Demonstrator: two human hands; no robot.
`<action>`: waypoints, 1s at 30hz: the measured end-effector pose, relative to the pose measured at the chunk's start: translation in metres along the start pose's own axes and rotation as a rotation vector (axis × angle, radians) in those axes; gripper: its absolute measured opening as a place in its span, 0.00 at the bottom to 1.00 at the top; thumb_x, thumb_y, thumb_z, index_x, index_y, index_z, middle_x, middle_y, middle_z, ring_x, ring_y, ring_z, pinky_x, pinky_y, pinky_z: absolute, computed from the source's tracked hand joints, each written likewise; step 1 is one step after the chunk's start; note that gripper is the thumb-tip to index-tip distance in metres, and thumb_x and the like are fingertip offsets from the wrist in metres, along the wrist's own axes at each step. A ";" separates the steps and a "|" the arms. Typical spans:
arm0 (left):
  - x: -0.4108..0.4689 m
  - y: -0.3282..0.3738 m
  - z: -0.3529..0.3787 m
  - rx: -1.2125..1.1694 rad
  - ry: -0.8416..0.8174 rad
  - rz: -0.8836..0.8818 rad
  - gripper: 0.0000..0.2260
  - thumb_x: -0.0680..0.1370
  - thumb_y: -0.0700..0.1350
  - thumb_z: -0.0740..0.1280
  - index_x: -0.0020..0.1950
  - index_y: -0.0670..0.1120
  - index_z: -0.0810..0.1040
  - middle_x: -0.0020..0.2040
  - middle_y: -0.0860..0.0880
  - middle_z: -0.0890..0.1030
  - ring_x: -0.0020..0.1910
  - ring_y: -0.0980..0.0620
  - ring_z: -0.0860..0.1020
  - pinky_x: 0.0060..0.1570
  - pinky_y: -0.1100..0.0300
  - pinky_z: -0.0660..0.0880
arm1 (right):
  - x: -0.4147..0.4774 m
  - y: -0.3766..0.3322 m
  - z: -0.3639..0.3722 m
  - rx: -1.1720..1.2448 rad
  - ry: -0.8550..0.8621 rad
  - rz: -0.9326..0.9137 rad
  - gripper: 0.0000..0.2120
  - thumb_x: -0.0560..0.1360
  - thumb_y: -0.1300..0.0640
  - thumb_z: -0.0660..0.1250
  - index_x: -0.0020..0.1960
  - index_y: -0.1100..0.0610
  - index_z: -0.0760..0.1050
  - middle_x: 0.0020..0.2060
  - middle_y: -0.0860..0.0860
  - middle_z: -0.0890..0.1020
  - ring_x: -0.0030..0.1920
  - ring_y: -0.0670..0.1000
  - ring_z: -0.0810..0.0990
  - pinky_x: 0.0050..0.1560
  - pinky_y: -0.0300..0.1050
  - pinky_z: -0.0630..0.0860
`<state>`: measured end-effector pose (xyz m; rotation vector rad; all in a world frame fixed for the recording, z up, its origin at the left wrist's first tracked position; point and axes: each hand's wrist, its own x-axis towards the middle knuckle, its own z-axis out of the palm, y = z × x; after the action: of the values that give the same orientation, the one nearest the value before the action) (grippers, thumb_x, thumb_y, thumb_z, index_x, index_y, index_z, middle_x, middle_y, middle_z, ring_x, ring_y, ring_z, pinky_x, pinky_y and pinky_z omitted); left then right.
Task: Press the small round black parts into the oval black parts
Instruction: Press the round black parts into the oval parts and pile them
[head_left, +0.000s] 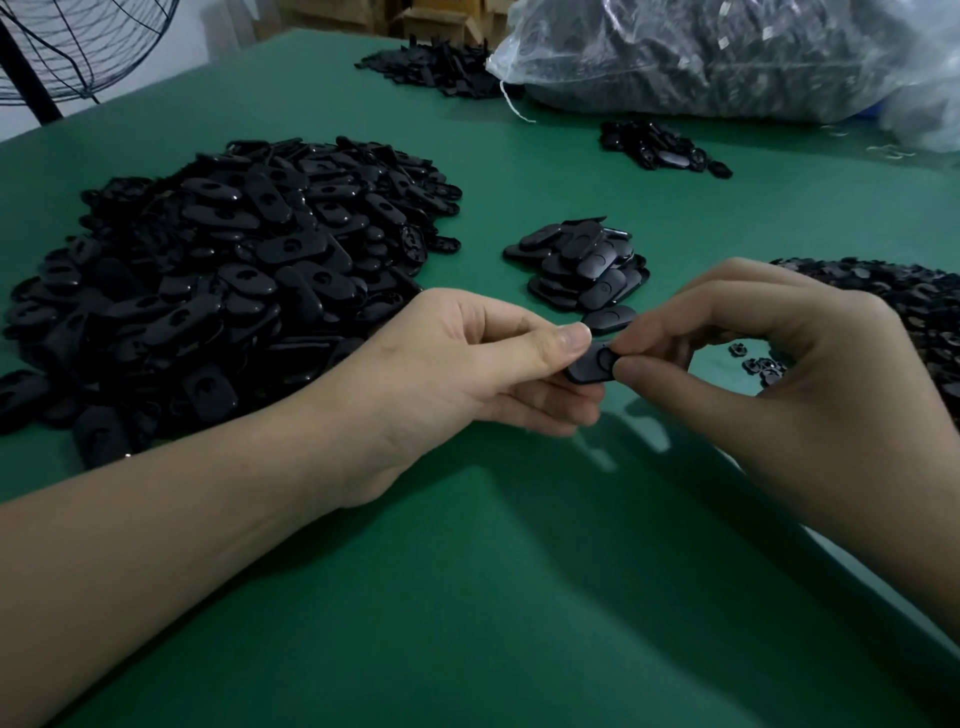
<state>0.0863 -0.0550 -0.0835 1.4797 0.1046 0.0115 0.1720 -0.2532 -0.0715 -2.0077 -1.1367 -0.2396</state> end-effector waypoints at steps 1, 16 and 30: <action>0.000 0.000 0.000 0.003 0.002 0.001 0.13 0.75 0.46 0.70 0.47 0.36 0.85 0.43 0.41 0.87 0.40 0.49 0.86 0.43 0.60 0.83 | 0.001 -0.001 -0.001 -0.002 0.001 0.004 0.02 0.72 0.53 0.76 0.44 0.48 0.84 0.41 0.46 0.83 0.41 0.50 0.82 0.49 0.43 0.76; 0.000 -0.002 0.002 0.044 0.020 0.014 0.09 0.76 0.44 0.72 0.46 0.39 0.87 0.44 0.41 0.88 0.42 0.47 0.88 0.43 0.58 0.83 | -0.001 -0.006 0.000 -0.050 -0.010 -0.012 0.02 0.72 0.55 0.75 0.44 0.49 0.85 0.41 0.44 0.82 0.43 0.47 0.82 0.47 0.33 0.73; -0.003 -0.004 0.011 0.049 0.205 0.325 0.04 0.75 0.37 0.74 0.48 0.41 0.86 0.41 0.45 0.88 0.40 0.51 0.87 0.44 0.63 0.82 | -0.005 -0.009 0.013 0.807 0.028 0.455 0.13 0.72 0.59 0.75 0.55 0.54 0.81 0.40 0.54 0.82 0.37 0.52 0.79 0.42 0.45 0.78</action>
<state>0.0837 -0.0666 -0.0867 1.5285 0.0291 0.4262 0.1595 -0.2439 -0.0778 -1.4550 -0.5788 0.3735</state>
